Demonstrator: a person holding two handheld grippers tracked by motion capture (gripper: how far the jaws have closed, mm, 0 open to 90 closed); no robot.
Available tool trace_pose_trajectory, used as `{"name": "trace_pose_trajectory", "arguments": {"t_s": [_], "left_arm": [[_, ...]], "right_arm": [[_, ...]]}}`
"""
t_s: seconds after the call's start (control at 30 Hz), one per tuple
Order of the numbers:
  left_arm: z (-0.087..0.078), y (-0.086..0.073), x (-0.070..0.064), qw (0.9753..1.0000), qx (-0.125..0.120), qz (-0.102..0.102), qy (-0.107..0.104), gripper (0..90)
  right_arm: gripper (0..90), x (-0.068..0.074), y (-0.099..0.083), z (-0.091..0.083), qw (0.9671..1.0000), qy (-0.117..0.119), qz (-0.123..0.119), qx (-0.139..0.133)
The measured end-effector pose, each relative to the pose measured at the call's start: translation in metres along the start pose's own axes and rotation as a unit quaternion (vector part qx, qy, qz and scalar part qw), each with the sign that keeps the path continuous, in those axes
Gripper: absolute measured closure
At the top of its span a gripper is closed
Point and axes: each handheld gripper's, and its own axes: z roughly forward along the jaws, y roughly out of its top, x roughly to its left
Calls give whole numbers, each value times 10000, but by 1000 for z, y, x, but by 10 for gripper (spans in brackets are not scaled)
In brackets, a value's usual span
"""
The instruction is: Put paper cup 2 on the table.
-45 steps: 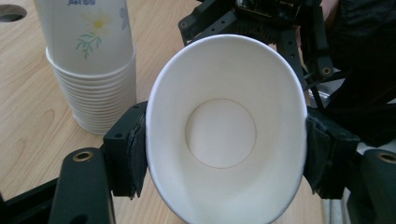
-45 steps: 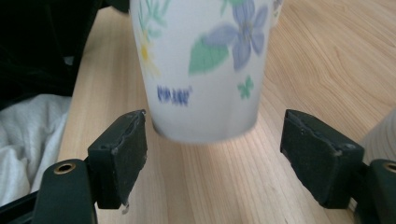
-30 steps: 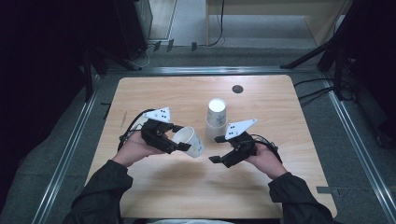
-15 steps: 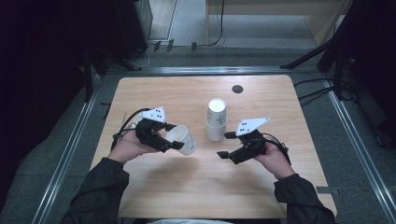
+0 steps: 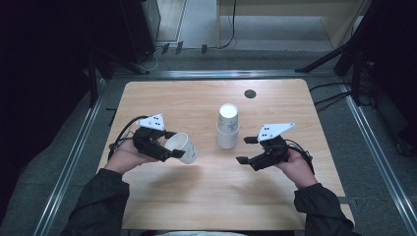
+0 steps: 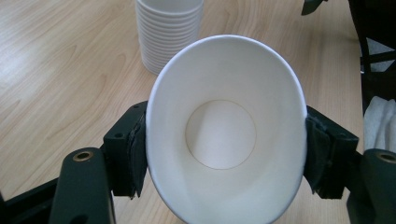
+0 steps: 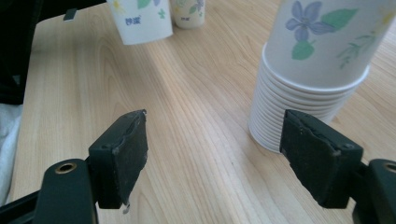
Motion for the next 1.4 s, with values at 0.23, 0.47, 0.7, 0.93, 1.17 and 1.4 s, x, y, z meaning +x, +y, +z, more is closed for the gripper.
{"name": "trace_pose_trajectory", "arguments": {"t_s": [0.23, 0.47, 0.7, 0.93, 1.17, 1.4], "left_arm": [[-10, -11, 2, 9999, -10, -107, 129, 281], [-20, -22, 3, 9992, 30, -250, 306, 280], [-30, -34, 6, 9977, 46, -408, 543, 275], [-39, -45, 13, 9962, 102, -544, 675, 275], [-46, -54, 19, 9946, 178, -606, 828, 275], [-54, -65, 28, 9923, 219, -754, 962, 275]], "right_arm": [[251, -9, -1, -2, 9999, -53, 102, 71], [251, -15, -1, -1, 9998, -31, 194, 93], [251, -16, -1, -3, 9998, -56, 145, 114], [252, -22, -3, 1, 9995, -97, 201, 214], [252, -23, -4, 2, 9995, -71, 207, 240], [251, -23, -5, 2, 9994, -77, 184, 271]]}}
